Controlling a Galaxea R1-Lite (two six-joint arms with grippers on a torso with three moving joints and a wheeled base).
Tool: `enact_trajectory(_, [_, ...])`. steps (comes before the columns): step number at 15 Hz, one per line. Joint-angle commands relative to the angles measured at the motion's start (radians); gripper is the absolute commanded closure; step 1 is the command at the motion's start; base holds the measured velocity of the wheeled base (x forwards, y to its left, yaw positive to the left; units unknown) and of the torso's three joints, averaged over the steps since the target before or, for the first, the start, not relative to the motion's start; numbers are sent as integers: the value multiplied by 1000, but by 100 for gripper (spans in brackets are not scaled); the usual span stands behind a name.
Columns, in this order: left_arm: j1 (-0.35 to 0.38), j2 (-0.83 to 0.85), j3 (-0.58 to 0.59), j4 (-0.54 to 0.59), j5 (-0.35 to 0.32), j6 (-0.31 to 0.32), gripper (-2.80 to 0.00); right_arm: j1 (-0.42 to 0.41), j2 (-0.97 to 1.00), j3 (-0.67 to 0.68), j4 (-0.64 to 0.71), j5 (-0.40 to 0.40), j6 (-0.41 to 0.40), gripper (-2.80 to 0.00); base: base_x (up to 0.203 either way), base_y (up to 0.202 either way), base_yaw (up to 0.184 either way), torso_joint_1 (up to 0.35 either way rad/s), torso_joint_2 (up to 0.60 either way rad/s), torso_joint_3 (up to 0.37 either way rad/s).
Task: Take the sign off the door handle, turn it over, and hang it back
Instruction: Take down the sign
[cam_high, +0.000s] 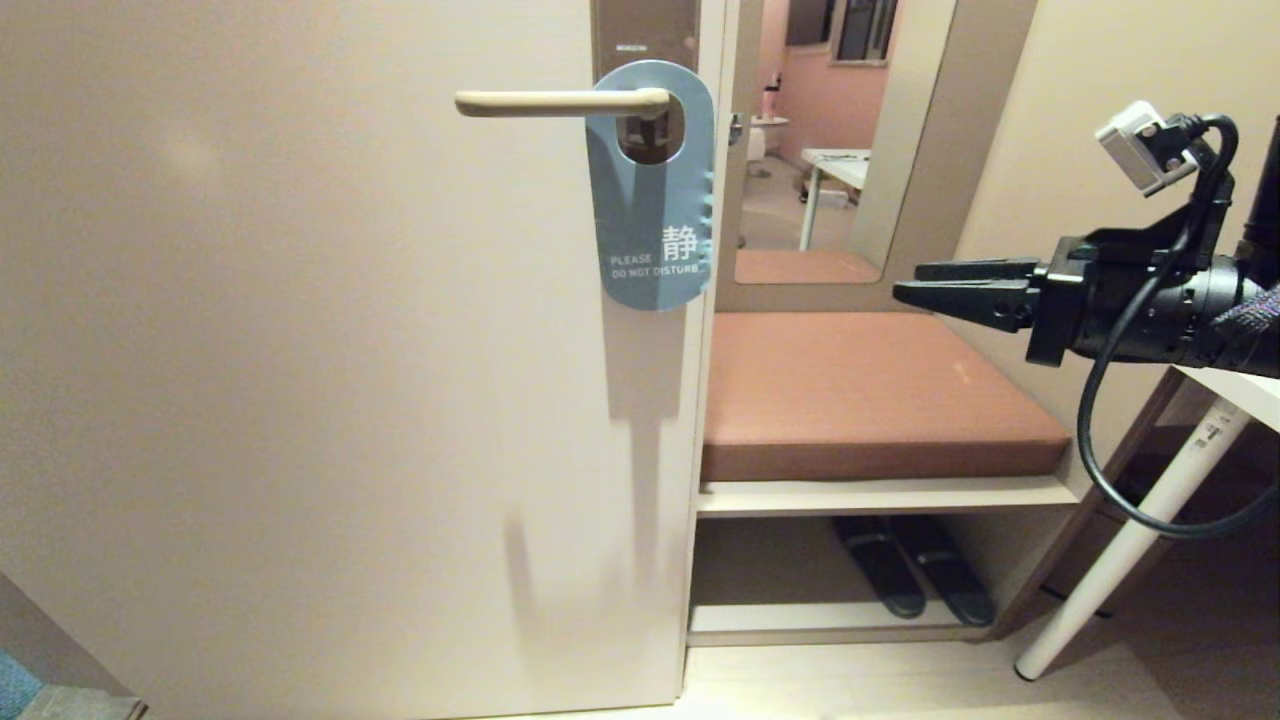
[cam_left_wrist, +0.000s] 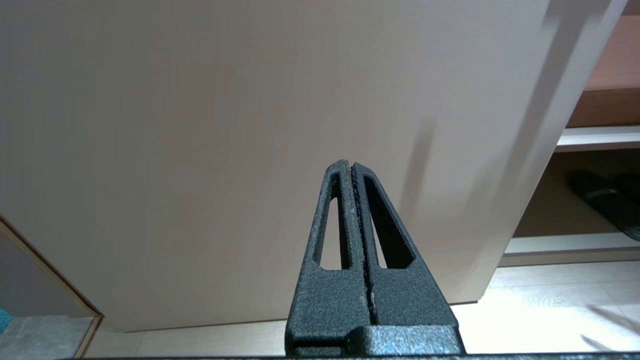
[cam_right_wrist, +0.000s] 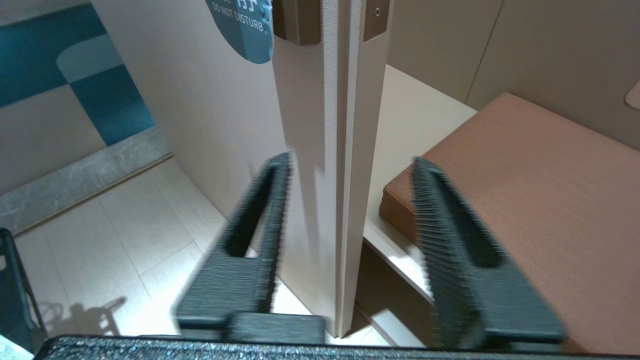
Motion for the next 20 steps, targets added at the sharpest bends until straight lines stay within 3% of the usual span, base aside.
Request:
enact_trajectory(1, [0,2,0,0,0,0,0,16,10,-5,-2,6,-2,-280,0,0,0,0,0,0])
enact_trajectory(5, [0,2,0,-1,0,0,0,73,46,-41,-2,127,-12,-280,0,0,0,0,0,0])
enact_trajectory(7, [0,2,0,0,0,0,0,116,94,-96,-8,149,-18,-280,0,0,0,0,0,0])
enact_trajectory(12, [0,2,0,1,0,0,0,172,251,-261,-155,223,-17,-280,0,0,0,0,0,0])
enact_trajectory(20, [0,2,0,1,1,0,0,196,406,-442,-160,243,-14,-280,0,0,0,0,0,0])
